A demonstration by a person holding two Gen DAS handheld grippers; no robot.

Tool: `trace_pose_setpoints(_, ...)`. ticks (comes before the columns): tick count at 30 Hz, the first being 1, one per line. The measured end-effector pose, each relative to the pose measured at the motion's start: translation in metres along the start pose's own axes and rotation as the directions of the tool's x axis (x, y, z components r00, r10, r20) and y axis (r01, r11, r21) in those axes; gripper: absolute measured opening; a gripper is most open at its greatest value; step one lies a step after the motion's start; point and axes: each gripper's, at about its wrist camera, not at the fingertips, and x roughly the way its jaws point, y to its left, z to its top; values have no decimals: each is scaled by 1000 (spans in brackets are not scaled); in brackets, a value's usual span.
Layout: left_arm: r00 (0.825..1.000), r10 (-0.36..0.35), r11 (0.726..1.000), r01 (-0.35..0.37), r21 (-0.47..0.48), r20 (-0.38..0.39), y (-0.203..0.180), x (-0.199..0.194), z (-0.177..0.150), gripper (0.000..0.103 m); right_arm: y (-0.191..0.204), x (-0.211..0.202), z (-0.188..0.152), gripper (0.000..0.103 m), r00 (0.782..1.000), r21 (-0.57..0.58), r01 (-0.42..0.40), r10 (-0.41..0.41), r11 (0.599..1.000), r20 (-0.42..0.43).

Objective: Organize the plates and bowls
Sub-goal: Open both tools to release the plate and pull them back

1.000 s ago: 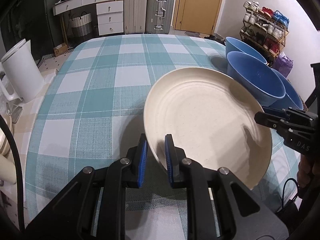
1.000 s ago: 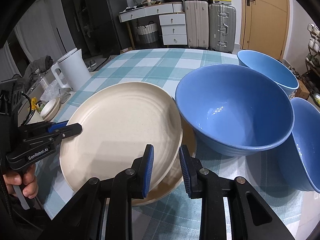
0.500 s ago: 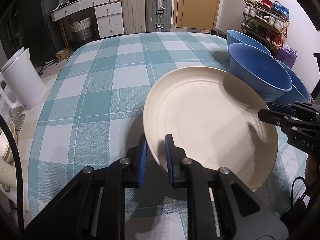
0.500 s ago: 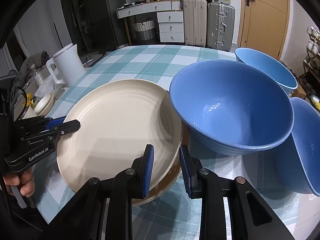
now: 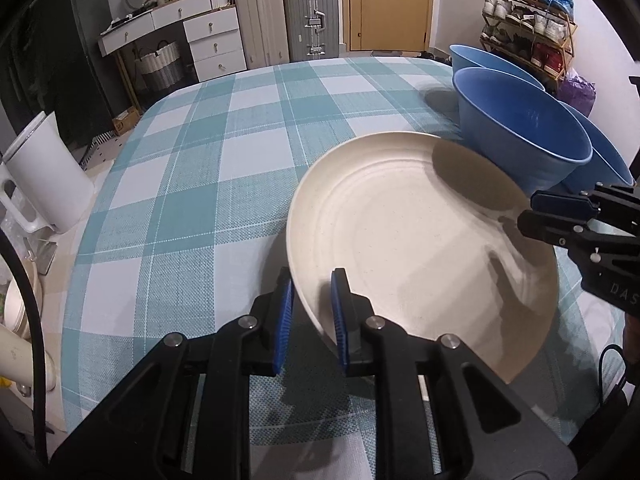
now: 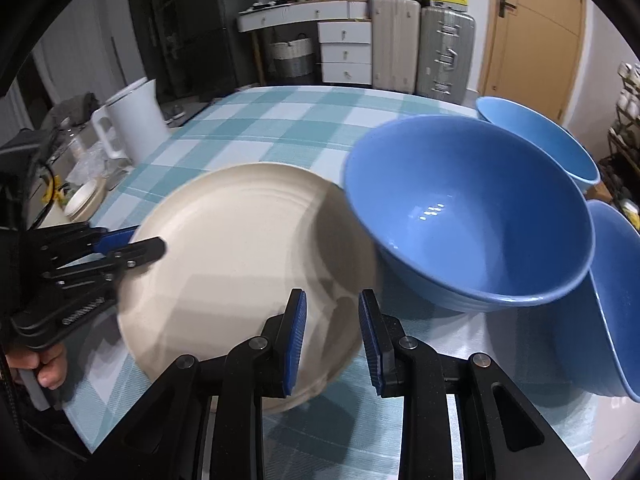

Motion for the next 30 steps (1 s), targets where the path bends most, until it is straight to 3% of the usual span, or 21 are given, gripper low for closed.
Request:
trace_pose_setpoints(11, 998, -48, 998, 47, -29, -35, 5, 2, 1, 21, -4, 0, -1, 29, 1000, 17, -23, 23, 1000, -9)
trace_pose_setpoints(12, 998, -57, 998, 56, -33, -40, 6, 1, 2, 25, -5, -2, -1, 32, 999, 21, -31, 31, 999, -8)
trace_pose_setpoints(14, 997, -75, 997, 74, -34, -30, 8, -5, 2, 38, -5, -6, 0, 52, 999, 27, -43, 43, 999, 0)
trace_pose_setpoints(16, 996, -89, 995, 88, -41, -10, 9, -13, 3, 57, -6, -13, 0, 58, 998, 37, -58, 57, 998, 20)
trace_pose_setpoints(19, 992, -128, 990, 129, -49, 20, 9, -27, 8, 74, -6, -23, 2, 70, 997, 42, -63, 62, 997, 35)
trace_pose_setpoints(26, 979, -184, 981, 189, -46, 82, 1, -57, 26, 92, -8, -56, 1, 94, 995, 40, -40, 36, 998, 90)
trace_pose_setpoints(27, 978, -188, 980, 193, -46, 90, -1, -60, 29, 102, -9, -61, 1, 97, 995, 42, -32, 28, 999, 98)
trace_pose_setpoints(30, 973, -203, 977, 209, -37, 110, -7, -69, 37, 102, -14, -78, 2, 102, 991, 49, -1, -6, 999, 132)
